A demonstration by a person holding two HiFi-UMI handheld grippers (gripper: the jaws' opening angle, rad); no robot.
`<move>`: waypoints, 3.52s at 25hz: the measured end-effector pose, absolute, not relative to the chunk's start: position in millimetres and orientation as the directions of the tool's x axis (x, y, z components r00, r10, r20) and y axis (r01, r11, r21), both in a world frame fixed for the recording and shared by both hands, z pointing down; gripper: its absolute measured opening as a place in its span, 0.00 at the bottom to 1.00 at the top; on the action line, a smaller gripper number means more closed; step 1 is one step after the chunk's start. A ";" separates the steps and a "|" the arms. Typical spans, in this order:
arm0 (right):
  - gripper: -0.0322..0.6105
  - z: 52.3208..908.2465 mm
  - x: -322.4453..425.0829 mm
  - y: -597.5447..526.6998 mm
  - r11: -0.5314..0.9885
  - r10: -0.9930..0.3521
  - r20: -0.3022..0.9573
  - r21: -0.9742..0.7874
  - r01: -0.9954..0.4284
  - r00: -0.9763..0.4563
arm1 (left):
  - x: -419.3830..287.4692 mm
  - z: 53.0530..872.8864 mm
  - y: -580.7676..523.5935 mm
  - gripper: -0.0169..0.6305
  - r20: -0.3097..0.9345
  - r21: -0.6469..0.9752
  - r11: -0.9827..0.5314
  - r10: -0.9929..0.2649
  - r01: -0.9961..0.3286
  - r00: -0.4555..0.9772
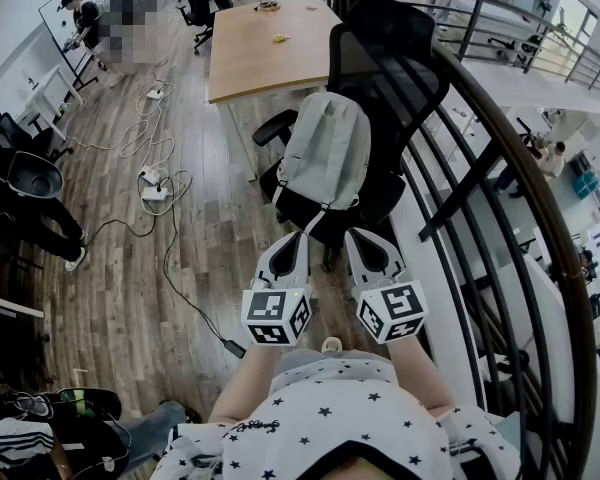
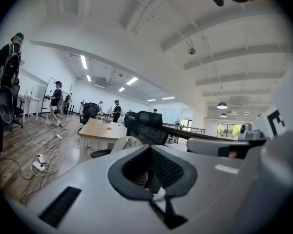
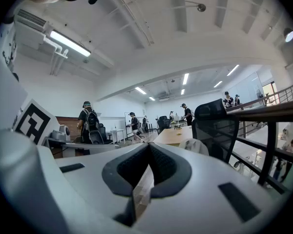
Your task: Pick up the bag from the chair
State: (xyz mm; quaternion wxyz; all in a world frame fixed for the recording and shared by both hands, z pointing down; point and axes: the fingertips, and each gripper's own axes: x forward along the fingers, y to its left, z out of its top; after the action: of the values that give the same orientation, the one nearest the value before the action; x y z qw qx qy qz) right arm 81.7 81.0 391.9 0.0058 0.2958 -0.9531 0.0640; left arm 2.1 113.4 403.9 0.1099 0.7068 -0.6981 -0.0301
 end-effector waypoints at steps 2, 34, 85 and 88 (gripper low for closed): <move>0.04 390.7 87.6 95.1 0.824 -0.554 0.058 -0.102 -0.557 -0.830 | 13.5 406.5 126.2 0.05 0.112 0.204 0.001 -0.993 -0.979 0.023; 0.04 399.1 71.2 72.2 0.846 -0.516 0.068 -0.113 -0.521 -0.854 | -0.5 407.2 104.9 0.05 0.108 0.219 0.041 -0.994 -0.975 -0.018; 0.14 536.9 -71.7 -366.4 0.548 -0.800 0.303 0.018 -0.836 -0.518 | -174.6 533.7 -361.7 0.16 0.310 0.068 -0.419 -0.854 -0.905 0.418; 0.17 560.2 -72.2 -376.5 0.558 -0.787 0.347 0.046 -0.829 -0.510 | -174.6 555.9 -371.8 0.24 0.344 0.009 -0.430 -0.846 -0.903 0.407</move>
State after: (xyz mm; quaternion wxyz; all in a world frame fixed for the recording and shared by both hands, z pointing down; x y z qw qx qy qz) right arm -72.2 -376.5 560.2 0.1663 0.4661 -0.8667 0.0628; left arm -174.6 -371.8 555.9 0.0969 0.8330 -0.5250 0.1454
